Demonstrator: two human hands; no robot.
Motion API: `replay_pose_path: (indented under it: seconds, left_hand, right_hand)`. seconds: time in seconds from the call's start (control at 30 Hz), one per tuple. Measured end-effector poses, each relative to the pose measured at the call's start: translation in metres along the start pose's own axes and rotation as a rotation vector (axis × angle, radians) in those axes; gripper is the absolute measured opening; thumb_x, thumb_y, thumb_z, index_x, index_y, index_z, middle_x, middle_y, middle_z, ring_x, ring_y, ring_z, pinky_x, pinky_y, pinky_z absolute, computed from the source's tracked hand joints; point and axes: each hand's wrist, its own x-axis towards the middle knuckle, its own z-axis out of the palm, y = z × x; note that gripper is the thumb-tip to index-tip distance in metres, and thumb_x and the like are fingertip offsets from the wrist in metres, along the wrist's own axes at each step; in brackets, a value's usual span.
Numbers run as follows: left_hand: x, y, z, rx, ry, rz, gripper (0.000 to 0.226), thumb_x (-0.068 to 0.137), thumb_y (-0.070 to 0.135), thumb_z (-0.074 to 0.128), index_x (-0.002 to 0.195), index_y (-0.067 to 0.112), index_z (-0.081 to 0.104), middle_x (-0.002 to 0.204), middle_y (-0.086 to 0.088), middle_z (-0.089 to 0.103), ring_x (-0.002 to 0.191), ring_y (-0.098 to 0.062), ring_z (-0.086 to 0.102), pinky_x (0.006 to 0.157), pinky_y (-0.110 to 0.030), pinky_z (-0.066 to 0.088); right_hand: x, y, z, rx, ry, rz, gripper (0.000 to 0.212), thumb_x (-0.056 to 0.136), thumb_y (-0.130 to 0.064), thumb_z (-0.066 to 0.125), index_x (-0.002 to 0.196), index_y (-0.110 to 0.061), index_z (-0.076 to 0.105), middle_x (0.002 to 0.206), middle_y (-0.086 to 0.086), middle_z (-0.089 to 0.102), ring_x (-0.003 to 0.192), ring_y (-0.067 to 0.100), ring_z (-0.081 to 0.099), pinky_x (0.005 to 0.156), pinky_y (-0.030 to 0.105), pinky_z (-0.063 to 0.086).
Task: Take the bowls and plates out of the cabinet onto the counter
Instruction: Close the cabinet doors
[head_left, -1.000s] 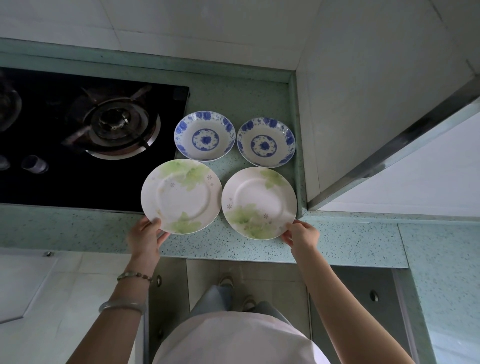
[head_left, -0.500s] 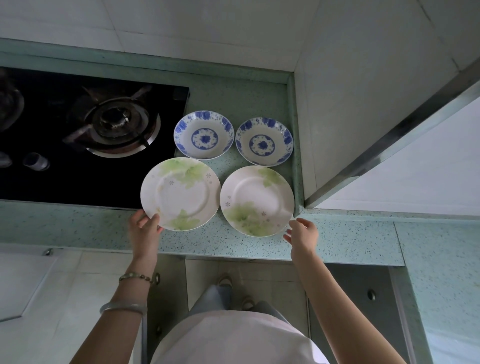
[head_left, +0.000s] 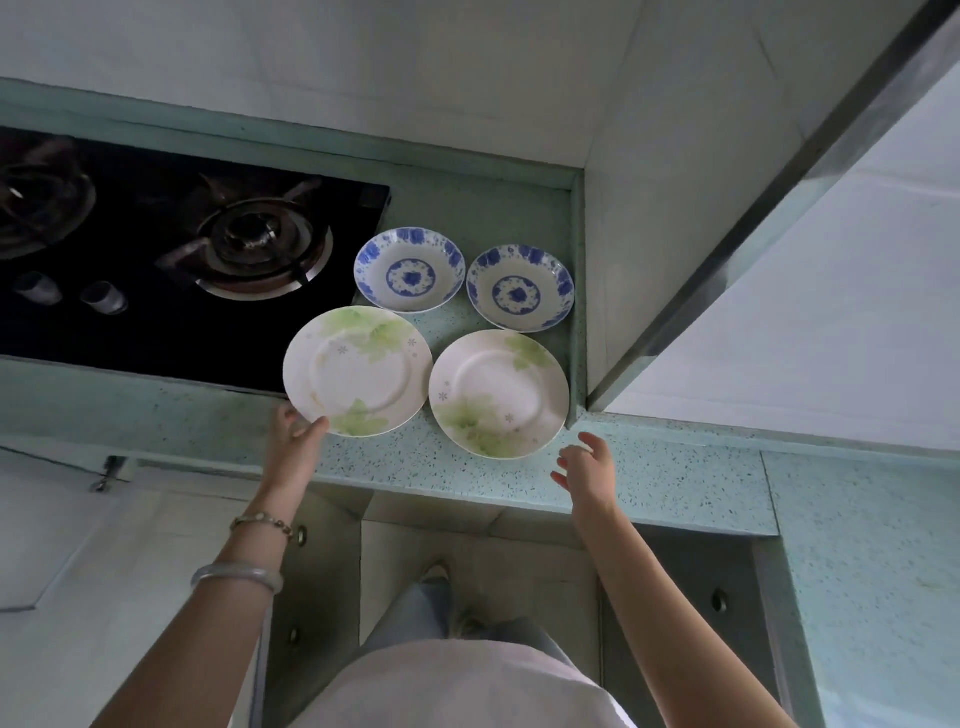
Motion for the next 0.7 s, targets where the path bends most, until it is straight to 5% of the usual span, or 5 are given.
replay_pose_path:
  seconds: [0.13, 0.3, 0.5, 0.57, 0.7]
  left_hand:
    - [-0.040, 0.017, -0.006, 0.064, 0.027, 0.216, 0.068, 0.092, 0.017, 0.060, 0.149, 0.015, 0.022, 0.144, -0.004, 0.044, 0.127, -0.016, 0.046, 0.102, -0.035, 0.040]
    - [-0.113, 0.031, -0.019, 0.164, 0.080, 0.338, 0.082, 0.087, 0.028, 0.068, 0.151, 0.022, 0.018, 0.155, 0.001, 0.026, 0.137, -0.013, 0.031, 0.111, -0.034, 0.032]
    - [-0.194, 0.044, -0.067, -0.026, 0.178, 0.394, 0.091, 0.077, 0.025, 0.074, 0.148, 0.031, 0.017, 0.143, 0.007, 0.040, 0.123, -0.006, 0.049, 0.098, -0.024, 0.047]
    - [-0.222, 0.047, -0.088, -0.093, 0.206, 0.443, 0.098, 0.072, 0.031, 0.075, 0.148, 0.033, 0.013, 0.136, 0.018, 0.047, 0.118, -0.002, 0.054, 0.093, -0.029, 0.053]
    - [-0.273, 0.038, -0.128, -0.138, 0.318, 0.487, 0.099, 0.071, 0.025, 0.077, 0.146, 0.041, 0.014, 0.142, 0.005, 0.042, 0.125, -0.017, 0.052, 0.099, -0.045, 0.047]
  right_hand:
    - [-0.022, -0.014, -0.011, -0.041, -0.089, -0.222, 0.045, 0.093, 0.001, 0.046, 0.135, -0.013, 0.043, 0.132, 0.012, 0.052, 0.104, 0.019, 0.056, 0.084, 0.030, 0.050]
    - [-0.066, -0.035, 0.006, -0.158, -0.362, -0.454, 0.044, 0.088, -0.015, 0.064, 0.130, -0.022, 0.051, 0.131, 0.001, 0.055, 0.115, 0.017, 0.055, 0.089, 0.029, 0.046]
    - [-0.140, -0.054, 0.039, -0.192, -0.782, -0.658, 0.069, 0.079, -0.016, 0.075, 0.137, -0.026, 0.040, 0.138, -0.002, 0.048, 0.121, 0.012, 0.051, 0.097, 0.022, 0.043]
    - [-0.165, -0.055, 0.049, -0.171, -0.893, -0.683, 0.072, 0.077, -0.013, 0.076, 0.137, -0.030, 0.040, 0.138, -0.001, 0.049, 0.123, 0.012, 0.051, 0.100, 0.025, 0.043]
    - [-0.211, -0.049, 0.071, -0.178, -1.100, -0.741, 0.075, 0.076, -0.013, 0.077, 0.134, -0.040, 0.038, 0.139, -0.007, 0.048, 0.125, 0.008, 0.050, 0.102, 0.029, 0.043]
